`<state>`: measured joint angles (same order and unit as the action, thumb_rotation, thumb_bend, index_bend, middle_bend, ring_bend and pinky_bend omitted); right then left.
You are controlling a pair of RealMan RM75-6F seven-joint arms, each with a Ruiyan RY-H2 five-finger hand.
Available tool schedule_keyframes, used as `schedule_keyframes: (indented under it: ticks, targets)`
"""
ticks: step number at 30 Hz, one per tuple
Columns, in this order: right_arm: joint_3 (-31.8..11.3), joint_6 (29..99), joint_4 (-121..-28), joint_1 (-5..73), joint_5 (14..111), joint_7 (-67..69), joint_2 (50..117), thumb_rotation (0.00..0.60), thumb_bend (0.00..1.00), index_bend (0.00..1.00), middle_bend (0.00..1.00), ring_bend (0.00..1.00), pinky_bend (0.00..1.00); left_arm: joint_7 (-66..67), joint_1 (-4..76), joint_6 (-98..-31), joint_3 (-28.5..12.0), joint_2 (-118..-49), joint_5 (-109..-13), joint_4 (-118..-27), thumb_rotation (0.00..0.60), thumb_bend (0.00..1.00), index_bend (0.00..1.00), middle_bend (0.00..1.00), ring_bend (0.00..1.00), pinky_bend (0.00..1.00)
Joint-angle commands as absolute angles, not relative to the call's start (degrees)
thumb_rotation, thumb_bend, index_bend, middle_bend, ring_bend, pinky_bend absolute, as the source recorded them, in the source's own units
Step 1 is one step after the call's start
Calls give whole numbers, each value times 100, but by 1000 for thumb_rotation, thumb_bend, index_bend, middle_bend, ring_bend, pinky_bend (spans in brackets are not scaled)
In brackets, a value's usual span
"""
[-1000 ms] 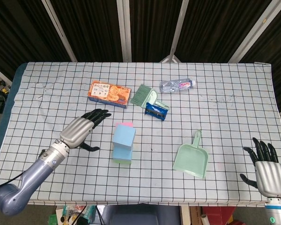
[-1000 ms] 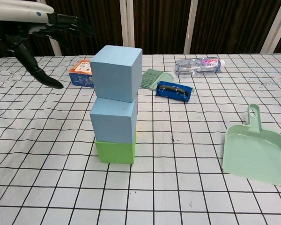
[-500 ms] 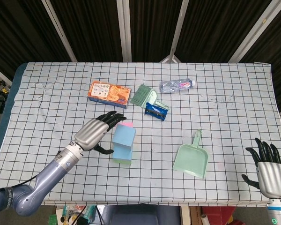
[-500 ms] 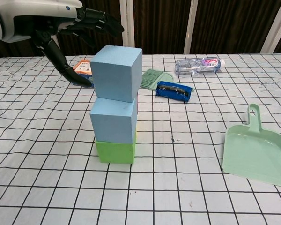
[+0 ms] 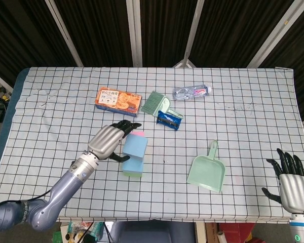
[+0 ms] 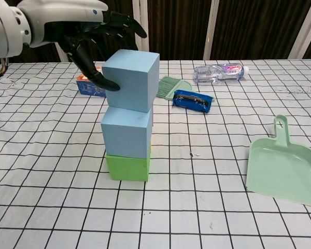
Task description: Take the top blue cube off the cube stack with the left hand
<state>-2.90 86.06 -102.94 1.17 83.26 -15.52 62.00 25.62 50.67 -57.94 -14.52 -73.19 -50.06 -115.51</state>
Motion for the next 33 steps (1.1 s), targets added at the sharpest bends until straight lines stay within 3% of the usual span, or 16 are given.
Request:
schedule_keyframes:
  ticks: [1, 5, 14, 23, 33]
  targets:
    - [-290, 8591, -10303, 119, 8310, -1540, 6190, 600, 147, 246, 2, 2, 0, 2800, 5285, -5780, -1459, -7351, -4676, -11567, 600, 266, 166, 233, 178, 293]
    - [-298, 8606, -10315, 111, 8303, -1493, 6164, 600, 147, 246, 2, 15, 0, 2969, 5399, -5888, -1417, -7423, -4587, -11532, 600, 376, 299, 391, 299, 374]
    - [-290, 8570, -10332, 121, 8291, -1464, 6145, 600, 148, 246, 2, 35, 0, 2897, 5361, -6278, -1439, -7533, -4916, -11528, 600, 388, 399, 553, 431, 468]
    - [-299, 8574, -10343, 125, 8267, -1512, 6175, 600, 147, 246, 2, 38, 0, 2331, 5110, -6690, -1483, -7592, -5915, -11648, 600, 388, 409, 564, 440, 471]
    - [-323, 8604, -10338, 124, 8229, -1584, 6226, 600, 147, 246, 2, 38, 0, 1451, 4766, -5836, -982, -6563, -6414, -12334, 600, 383, 394, 549, 440, 471]
